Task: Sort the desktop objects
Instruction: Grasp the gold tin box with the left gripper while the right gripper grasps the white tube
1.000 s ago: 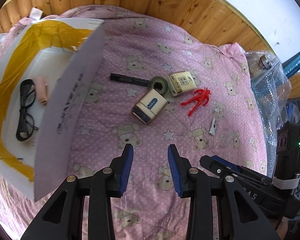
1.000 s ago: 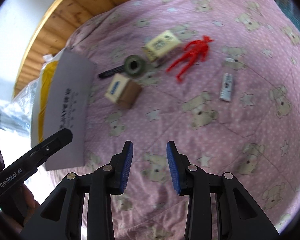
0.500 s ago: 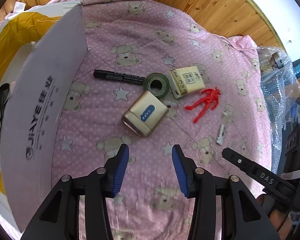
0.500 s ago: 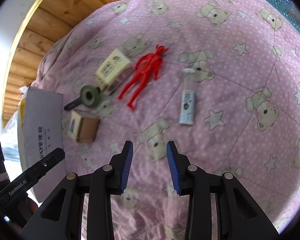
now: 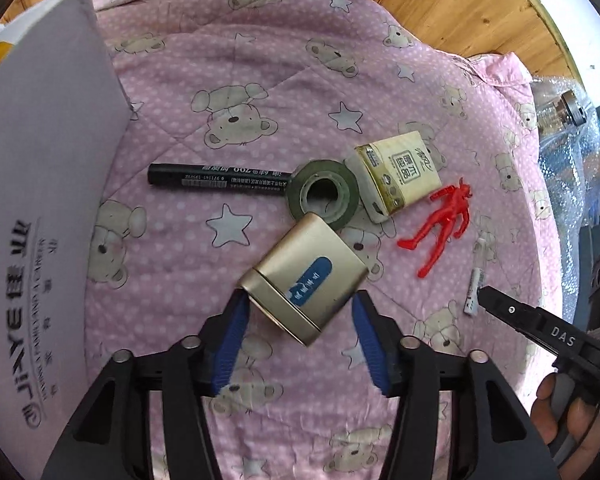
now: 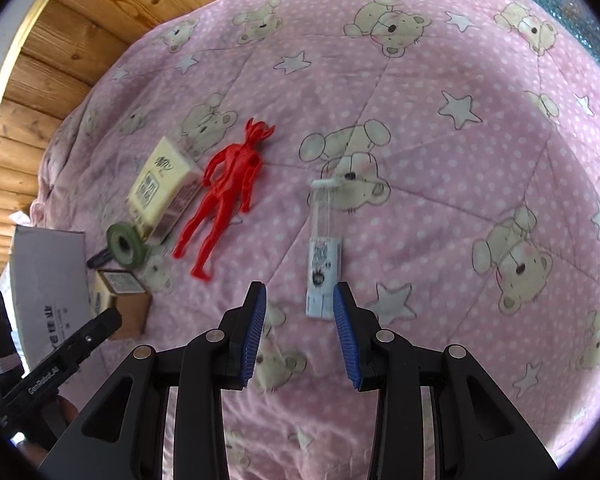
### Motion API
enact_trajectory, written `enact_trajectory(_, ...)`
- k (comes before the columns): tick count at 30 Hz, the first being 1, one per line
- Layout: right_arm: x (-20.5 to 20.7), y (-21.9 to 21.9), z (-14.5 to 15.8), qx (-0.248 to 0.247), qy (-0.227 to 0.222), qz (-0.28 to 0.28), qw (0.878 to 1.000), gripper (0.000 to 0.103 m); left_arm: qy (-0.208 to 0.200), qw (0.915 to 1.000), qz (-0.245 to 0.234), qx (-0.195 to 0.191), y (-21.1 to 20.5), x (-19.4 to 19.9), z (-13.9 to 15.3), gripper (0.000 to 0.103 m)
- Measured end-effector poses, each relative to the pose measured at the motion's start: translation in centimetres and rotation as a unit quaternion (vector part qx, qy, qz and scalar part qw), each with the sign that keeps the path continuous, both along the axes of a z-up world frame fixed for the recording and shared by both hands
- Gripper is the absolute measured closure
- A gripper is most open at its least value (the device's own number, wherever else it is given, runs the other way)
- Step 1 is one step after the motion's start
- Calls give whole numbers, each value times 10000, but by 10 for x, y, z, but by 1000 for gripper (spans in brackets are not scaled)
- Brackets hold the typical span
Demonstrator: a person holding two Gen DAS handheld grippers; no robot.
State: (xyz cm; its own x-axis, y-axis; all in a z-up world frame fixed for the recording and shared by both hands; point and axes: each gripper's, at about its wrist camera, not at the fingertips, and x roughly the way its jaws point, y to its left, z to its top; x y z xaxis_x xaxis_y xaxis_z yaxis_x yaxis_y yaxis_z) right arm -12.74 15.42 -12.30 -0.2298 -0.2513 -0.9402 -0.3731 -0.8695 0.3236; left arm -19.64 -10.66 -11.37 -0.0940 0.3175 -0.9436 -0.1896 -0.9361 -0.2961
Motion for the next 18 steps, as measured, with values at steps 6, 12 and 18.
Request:
enact_trajectory(6, -10, -1, -13, 239, -84, 26, 9997, 63, 76, 9999, -7, 86, 2, -9, -2, 42)
enact_trajectory(12, -8, -1, -15, 271, -40, 1, 9996, 64, 330, 9993, -87, 180, -14, -11, 16, 42)
enact_trajectory(18, -4, 1, -15, 296, -2, -15, 9996, 63, 444, 9968, -564, 361, -7, -14, 15, 41)
